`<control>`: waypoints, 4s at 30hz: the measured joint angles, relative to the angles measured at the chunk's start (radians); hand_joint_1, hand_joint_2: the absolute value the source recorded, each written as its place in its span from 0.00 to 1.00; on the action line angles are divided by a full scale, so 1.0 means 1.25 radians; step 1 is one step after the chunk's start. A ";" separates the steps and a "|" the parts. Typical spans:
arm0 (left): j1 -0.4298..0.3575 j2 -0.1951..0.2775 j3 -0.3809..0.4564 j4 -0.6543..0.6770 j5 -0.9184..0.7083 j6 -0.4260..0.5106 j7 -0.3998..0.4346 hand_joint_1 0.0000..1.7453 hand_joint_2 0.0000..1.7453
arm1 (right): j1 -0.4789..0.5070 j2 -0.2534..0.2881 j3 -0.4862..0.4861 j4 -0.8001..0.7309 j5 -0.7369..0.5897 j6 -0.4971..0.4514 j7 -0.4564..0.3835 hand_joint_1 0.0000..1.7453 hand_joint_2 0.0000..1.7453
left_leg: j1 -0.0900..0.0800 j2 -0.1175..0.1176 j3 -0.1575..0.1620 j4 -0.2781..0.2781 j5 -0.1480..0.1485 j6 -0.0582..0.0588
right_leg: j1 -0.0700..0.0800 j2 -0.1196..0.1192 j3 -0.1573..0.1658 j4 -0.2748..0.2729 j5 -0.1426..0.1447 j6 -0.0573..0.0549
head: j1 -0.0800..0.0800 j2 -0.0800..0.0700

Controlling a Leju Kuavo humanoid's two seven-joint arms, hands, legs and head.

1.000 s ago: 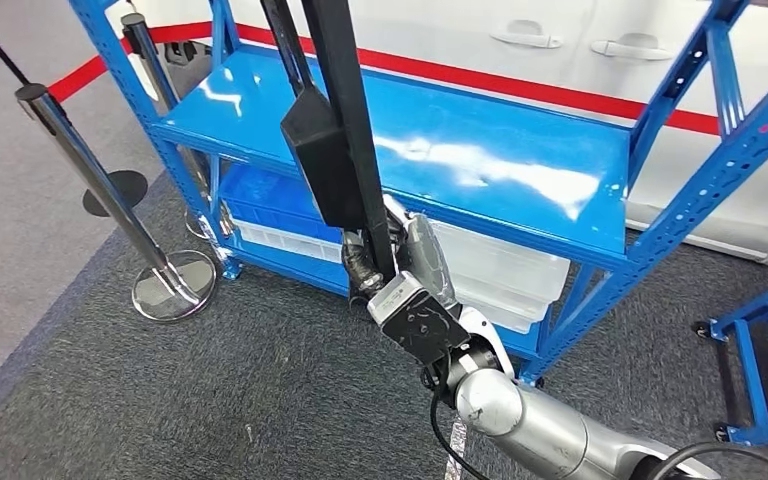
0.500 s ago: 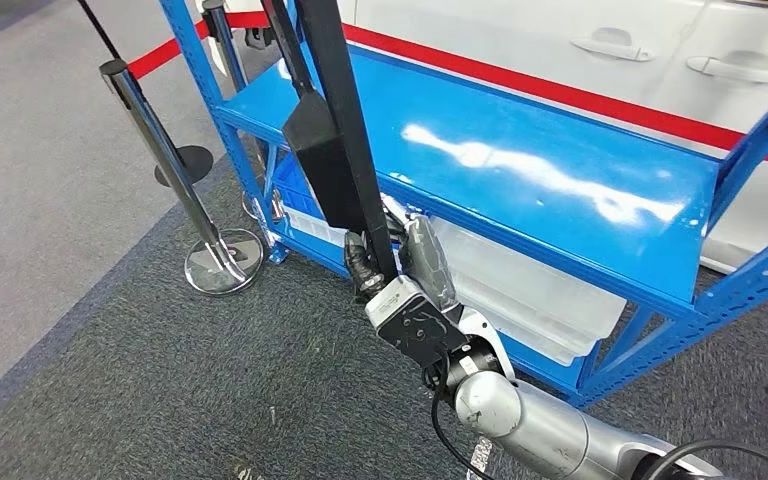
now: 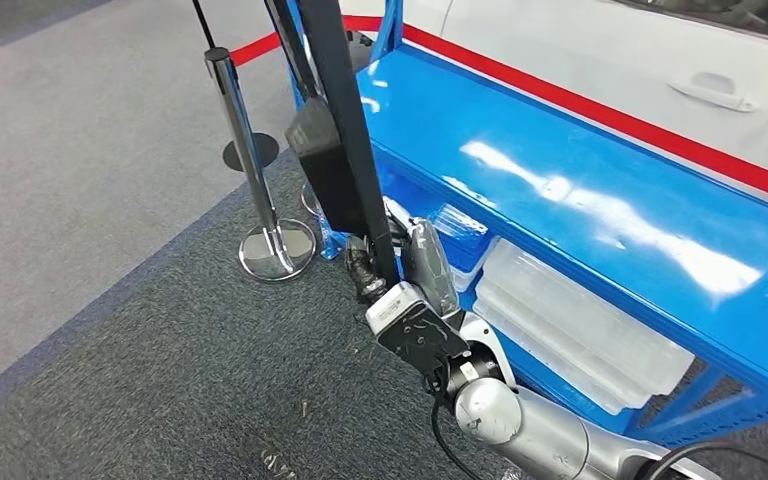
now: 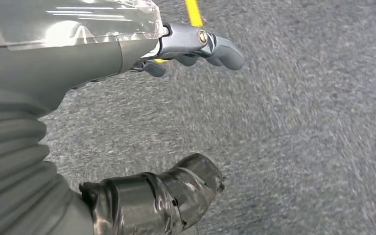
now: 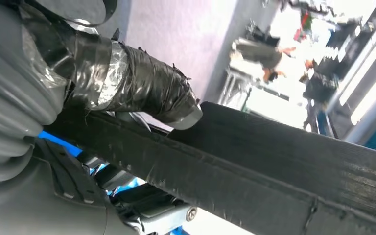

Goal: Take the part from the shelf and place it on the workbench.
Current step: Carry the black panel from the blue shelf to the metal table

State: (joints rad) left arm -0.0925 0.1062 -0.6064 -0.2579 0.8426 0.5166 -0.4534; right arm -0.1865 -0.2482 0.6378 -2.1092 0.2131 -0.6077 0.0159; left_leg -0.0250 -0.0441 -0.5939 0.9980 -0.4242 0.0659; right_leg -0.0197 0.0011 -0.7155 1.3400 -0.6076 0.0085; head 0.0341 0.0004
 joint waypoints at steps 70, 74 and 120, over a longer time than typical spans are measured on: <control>0.011 -0.020 -0.006 0.000 -0.026 0.013 0.010 0.00 1.00 | 0.039 -0.008 0.000 -0.066 0.047 -0.033 0.007 1.00 1.00 | 0.016 -0.082 -0.017 0.040 -0.040 -0.028 | -0.009 0.052 0.075 -0.225 0.117 0.004 | -0.002 0.000; 0.009 -0.020 -0.009 0.000 -0.028 0.014 0.010 0.00 1.00 | 0.039 -0.008 0.000 -0.070 0.048 -0.032 0.009 1.00 1.00 | 0.016 0.018 -0.072 0.152 -0.094 -0.050 | -0.011 0.006 0.102 -0.239 0.108 -0.010 | -0.006 0.000; 0.012 -0.015 -0.024 0.000 -0.027 0.017 0.026 0.00 1.00 | 0.076 -0.023 -0.017 -0.097 0.057 -0.060 0.026 1.00 1.00 | 0.024 0.036 -0.016 0.010 -0.007 -0.018 | -0.004 -0.029 0.118 -0.165 0.018 0.030 | 0.001 0.000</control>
State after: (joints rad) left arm -0.0777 0.0877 -0.6367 -0.2579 0.8091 0.5379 -0.4213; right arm -0.0914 -0.2772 0.6167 -2.2309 0.2847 -0.6821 0.0485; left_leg 0.0049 0.0014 -0.6139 1.0107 -0.4333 0.0440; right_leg -0.0252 -0.0347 -0.5675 1.1332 -0.5850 0.0464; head 0.0349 0.0002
